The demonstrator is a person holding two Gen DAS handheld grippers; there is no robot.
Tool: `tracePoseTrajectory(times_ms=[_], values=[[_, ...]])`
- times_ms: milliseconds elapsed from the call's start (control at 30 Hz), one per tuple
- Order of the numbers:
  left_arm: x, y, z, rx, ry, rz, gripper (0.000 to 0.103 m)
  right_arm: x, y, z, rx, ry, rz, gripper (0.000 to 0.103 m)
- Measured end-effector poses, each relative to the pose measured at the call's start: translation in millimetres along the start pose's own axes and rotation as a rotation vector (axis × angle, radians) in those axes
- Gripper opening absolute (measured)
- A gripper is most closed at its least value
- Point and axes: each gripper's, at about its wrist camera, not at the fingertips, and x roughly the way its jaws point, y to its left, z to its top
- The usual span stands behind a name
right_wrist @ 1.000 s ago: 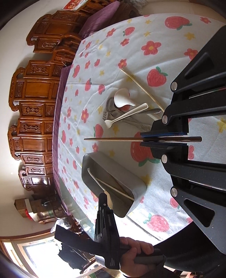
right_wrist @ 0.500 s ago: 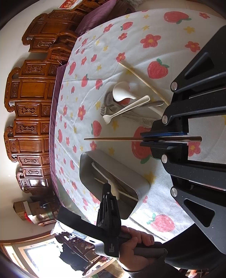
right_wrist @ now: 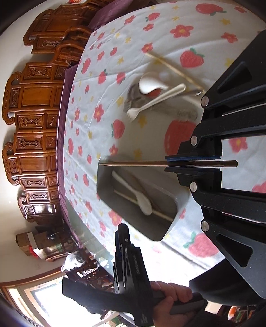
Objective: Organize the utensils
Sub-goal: 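Carry the white spoon into the metal tray and release it with left while right holds chopstick, then lower the held chopstick into the metal tray and open the right tool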
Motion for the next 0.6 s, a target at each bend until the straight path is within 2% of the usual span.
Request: tracePoseTrajectory(times_ms=[100, 367, 600], values=[[-15.0, 12.3, -0.5, -0.007, -0.024, 0.002, 0.026, 8.6, 15.7, 8.7, -0.010, 0.010, 0.011, 0.006], [-45.2, 43.5, -4.3, -0.034, -0.067, 0.019, 0.027, 35.8, 45.3, 28.2, -0.022, 0.051, 0.017, 0.006], [-59.2, 62.1, -7.7, -0.048, -0.087, 0.028, 0.027, 67.0, 61.9, 38.5, -0.048, 0.099, -0.014, 0.006]])
